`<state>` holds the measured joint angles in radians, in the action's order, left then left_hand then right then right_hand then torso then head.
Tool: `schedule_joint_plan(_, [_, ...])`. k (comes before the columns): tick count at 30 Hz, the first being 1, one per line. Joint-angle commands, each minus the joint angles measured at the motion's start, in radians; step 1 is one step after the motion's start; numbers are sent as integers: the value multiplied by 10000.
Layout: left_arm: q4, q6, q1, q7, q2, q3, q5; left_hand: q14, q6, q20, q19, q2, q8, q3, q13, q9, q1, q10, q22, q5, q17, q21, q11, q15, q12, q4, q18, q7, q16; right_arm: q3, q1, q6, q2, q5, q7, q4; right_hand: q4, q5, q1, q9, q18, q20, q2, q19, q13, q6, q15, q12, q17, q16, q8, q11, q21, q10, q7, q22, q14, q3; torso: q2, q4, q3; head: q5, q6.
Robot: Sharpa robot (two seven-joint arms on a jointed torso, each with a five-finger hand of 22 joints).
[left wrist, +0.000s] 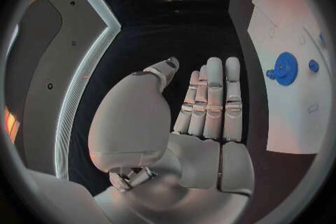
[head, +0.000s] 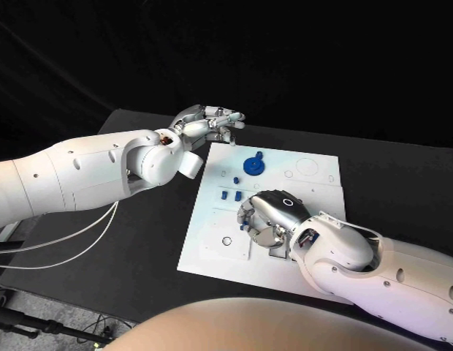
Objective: Assemble the parts on the task board
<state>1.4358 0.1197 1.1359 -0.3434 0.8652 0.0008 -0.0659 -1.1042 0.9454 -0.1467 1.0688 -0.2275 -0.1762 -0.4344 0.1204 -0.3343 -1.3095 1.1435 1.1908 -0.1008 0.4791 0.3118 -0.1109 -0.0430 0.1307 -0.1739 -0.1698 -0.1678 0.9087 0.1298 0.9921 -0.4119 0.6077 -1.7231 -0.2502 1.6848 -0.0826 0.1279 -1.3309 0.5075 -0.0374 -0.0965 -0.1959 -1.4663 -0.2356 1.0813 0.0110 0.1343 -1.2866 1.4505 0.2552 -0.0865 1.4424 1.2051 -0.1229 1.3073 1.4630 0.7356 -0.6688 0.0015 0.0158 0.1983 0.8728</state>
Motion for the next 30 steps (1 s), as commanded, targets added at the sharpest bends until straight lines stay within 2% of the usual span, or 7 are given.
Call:
schedule_joint_plan(1, [25, -191, 10, -17, -1, 9, 34, 74, -55, 1, 42, 86, -63, 52, 4, -16, 16, -85, -9, -47, -16, -36, 13, 13, -32, -2, -88, 5, -38, 5, -13, 193, -27, -143, 40, -33, -12, 46, -39, 16, 75, 81, 140, -406, -115, 41, 67, 18, -1, -17, 25, 294, 9, 386, 0, 2245, 476, 66, -5, 9, 0, 14, -2])
schedule_joint_plan(9, [36, -198, 11, 2, 19, 9, 34, 78, -63, -1, 44, 91, -62, 64, 4, -16, 19, -94, -15, -47, -17, -46, 10, 10, -34, -7, -87, 2, -41, 10, -16, 290, -56, -223, 26, -70, -12, 46, -39, 16, 75, 81, 140, -406, -115, 41, 67, 18, -1, -17, 25, 294, 9, 386, 0, 2245, 476, 66, 0, -6, -1, 23, -2])
schedule_joint_plan(23, [52, -260, 12, 60, 32, 9, 29, 85, -70, -7, 50, 124, -67, 88, 6, -19, 35, -109, -31, -47, -20, -73, 3, 3, -36, -32, -86, -4, -48, 67, -62, 809, -166, -325, 95, -92, -35, 68, -13, 27, 78, 80, 123, -410, -123, 32, 63, -3, -23, -8, 20, 289, 20, 384, -5, 2248, 481, 71, 10, -3, -10, 11, -2])
schedule_joint_plan(27, [58, -281, 12, 74, 34, 9, 29, 85, -70, -7, 50, 124, -67, 88, 6, -19, 35, -109, -31, -47, -20, -73, 3, 3, -36, -32, -86, -4, -48, 74, -66, 828, -166, -379, 45, -122, -54, 102, 50, 41, 73, 76, 83, -399, -131, 18, 55, -40, -7, -15, 12, 278, -1, 371, -17, 2240, 478, 55, 8, -1, -16, 8, -2])
schedule_joint_plan(30, [57, -290, 12, 82, 35, 9, 29, 87, -72, -8, 51, 131, -69, 97, 7, -20, 42, -112, -35, -45, -21, -81, 2, 1, -36, -41, -86, -5, -50, 79, -67, 807, -164, -405, 17, -148, -52, 190, 257, 58, 57, 51, -4, -359, -128, -76, 16, -177, 39, -36, -44, 236, -71, 255, -51, 2216, 467, -20, 9, -3, -7, 14, -2])
